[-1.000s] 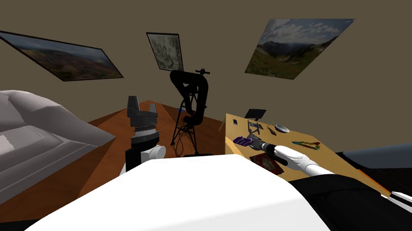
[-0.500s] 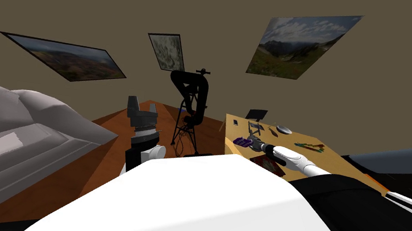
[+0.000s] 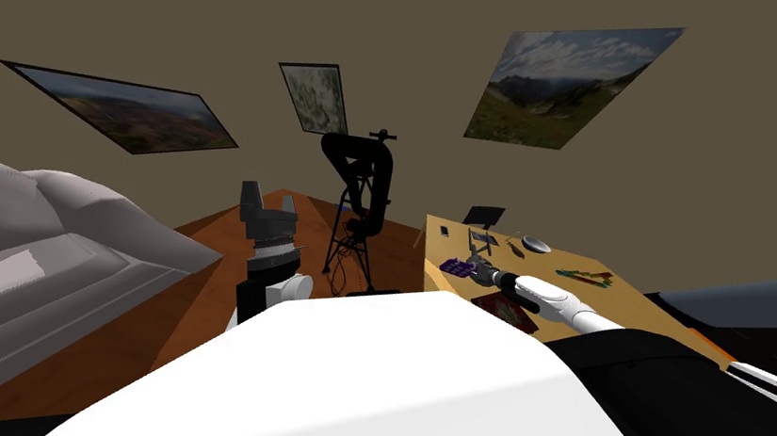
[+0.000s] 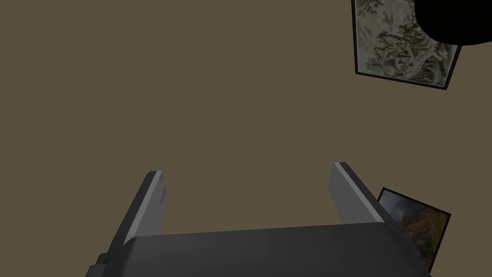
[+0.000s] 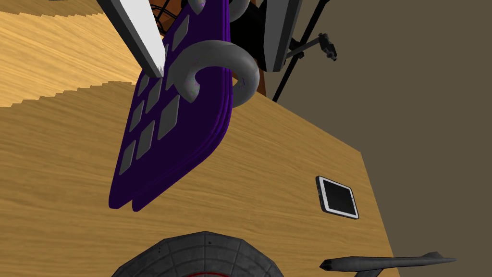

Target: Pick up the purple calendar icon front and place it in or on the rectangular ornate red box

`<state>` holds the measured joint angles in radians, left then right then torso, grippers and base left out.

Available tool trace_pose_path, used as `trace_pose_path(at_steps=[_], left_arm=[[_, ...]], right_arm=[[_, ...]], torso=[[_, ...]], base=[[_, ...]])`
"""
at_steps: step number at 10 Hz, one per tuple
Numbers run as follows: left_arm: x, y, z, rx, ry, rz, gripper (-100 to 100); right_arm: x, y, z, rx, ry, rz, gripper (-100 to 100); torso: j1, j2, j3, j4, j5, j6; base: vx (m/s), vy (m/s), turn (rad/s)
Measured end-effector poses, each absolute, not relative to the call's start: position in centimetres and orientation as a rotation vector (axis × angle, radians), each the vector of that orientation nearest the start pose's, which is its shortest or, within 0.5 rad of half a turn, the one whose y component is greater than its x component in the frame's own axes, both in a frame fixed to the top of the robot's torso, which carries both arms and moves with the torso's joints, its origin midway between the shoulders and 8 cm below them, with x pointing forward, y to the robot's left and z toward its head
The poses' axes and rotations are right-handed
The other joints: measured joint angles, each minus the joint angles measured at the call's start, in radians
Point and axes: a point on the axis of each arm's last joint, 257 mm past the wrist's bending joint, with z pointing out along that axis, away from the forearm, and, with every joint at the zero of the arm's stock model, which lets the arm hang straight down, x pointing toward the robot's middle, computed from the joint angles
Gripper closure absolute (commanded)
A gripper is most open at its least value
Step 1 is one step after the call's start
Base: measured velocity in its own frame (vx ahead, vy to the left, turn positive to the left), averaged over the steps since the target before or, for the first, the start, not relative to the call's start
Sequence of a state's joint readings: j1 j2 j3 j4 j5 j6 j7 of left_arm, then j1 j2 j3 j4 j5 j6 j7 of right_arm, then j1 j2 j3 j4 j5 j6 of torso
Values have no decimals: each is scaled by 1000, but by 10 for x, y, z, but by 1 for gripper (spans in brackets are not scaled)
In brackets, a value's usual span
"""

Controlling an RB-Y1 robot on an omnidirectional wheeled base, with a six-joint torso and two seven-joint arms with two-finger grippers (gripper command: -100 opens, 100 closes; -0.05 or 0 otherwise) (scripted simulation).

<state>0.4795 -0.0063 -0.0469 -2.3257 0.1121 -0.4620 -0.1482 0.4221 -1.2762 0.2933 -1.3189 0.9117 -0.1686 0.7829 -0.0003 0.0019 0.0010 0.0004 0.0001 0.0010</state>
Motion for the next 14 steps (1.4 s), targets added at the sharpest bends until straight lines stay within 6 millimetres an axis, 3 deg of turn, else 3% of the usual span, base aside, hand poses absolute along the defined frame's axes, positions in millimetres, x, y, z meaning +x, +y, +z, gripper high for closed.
trace_pose_path(at_steps=[1, 2, 3, 6, 9, 14], left_arm=[[343, 274, 43, -664, 563, -1298, 0], [343, 274, 43, -664, 563, -1298, 0], [343, 274, 43, -664, 563, -1298, 0], [343, 274, 44, -664, 563, -1298, 0], [343, 274, 44, -664, 563, -1298, 0], [343, 274, 44, -664, 563, -1298, 0]], right_arm=[[288, -614, -371, -1511, 2067, -722, 100], [288, -614, -371, -1511, 2067, -722, 0], [288, -614, -371, -1511, 2067, -722, 100], [324, -599, -347, -1543, 1959, -771, 100], [335, -589, -342, -1566, 1901, -783, 100], [365, -550, -330, -1641, 1741, -803, 100]], torso=[[0, 0, 0, 0, 0, 0], [0, 0, 0, 0, 0, 0], [0, 0, 0, 0, 0, 0], [6, 14, 8, 4, 3, 1], [5, 12, 7, 4, 4, 1], [8, 18, 12, 6, 6, 1]], base=[[0, 0, 0], [0, 0, 0], [-121, 37, -100], [-169, 51, -49], [-133, 21, -55], [-190, 25, -62]])
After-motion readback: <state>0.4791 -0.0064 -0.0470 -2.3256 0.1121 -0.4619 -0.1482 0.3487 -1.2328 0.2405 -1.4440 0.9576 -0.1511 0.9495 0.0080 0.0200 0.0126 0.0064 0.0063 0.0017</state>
